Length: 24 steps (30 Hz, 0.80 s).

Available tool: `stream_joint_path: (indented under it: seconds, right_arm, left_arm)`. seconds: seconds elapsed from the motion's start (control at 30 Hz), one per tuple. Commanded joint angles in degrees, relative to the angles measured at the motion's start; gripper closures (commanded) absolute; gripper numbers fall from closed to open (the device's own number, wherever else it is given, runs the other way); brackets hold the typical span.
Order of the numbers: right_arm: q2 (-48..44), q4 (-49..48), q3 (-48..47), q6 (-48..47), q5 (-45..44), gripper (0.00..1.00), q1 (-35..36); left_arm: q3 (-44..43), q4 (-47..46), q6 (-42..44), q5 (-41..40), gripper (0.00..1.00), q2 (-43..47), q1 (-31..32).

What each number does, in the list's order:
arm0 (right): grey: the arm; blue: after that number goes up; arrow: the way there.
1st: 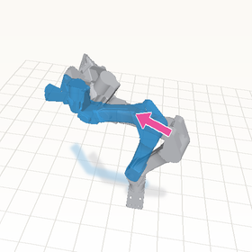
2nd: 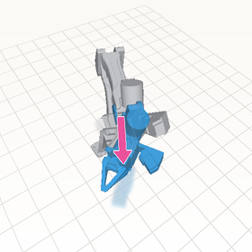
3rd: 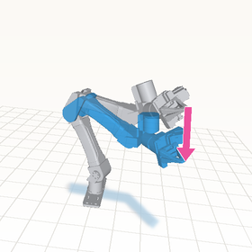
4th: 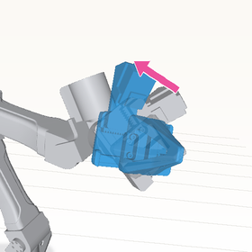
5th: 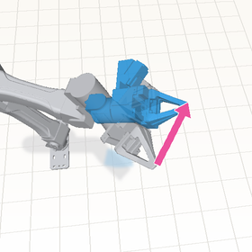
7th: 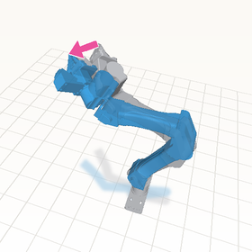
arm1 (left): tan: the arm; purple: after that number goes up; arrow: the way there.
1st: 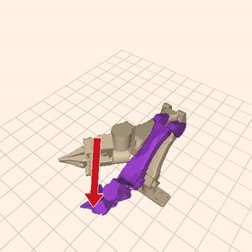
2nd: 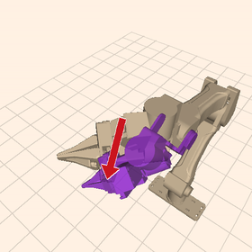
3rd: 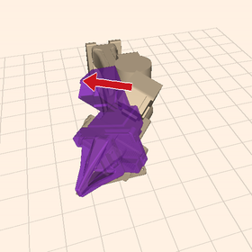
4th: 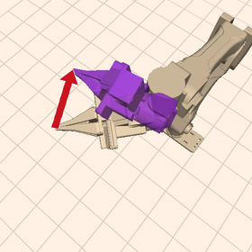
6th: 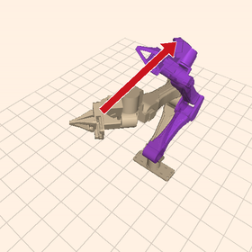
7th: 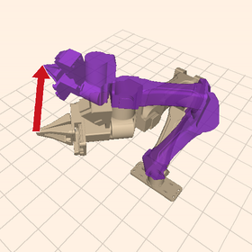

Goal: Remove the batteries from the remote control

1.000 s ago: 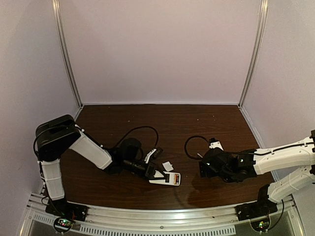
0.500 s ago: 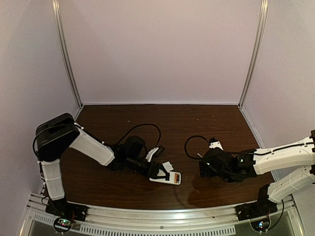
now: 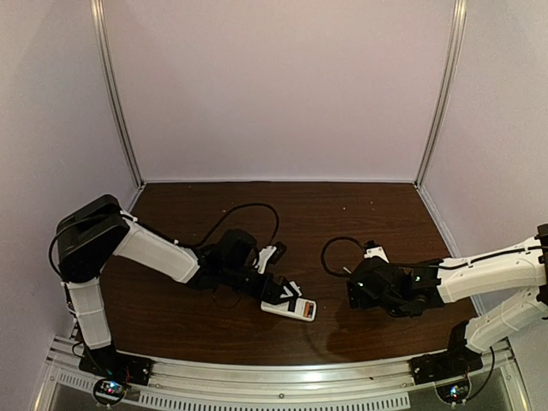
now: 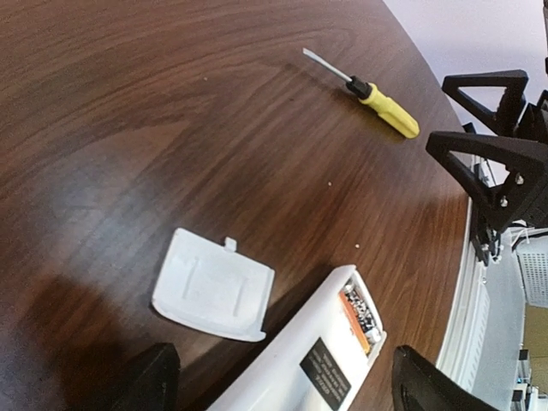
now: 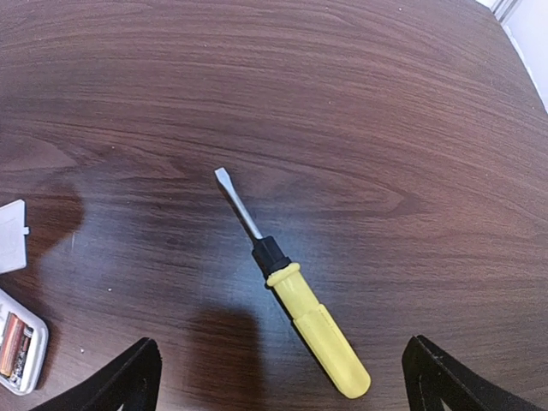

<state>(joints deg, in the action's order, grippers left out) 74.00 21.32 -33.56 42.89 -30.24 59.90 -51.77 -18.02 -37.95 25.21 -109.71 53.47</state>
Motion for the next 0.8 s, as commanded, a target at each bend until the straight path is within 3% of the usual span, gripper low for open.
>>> stream_joint_path:
  seconds: [0.0, 0.4, 0.77]
  right_arm:
    - [0.3, -0.3, 1.2, -0.5, -0.5, 0.00, -1.3]
    - [-0.3, -2.6, 2.4, -0.6, 1.5, 0.00, -3.9]
    - [5.2, -7.7, 3.7, -1.6, 6.0, 0.03, -8.1]
  left_arm:
    - [0.3, 11.2, 1.9, -8.5, 0.12, -0.7, -0.1]
    - [0.9, 15.3, 2.3, -14.3, 0.11, 2.2, -0.6]
    - [4.8, 19.1, 3.2, -22.9, 0.12, 12.2, -0.9]
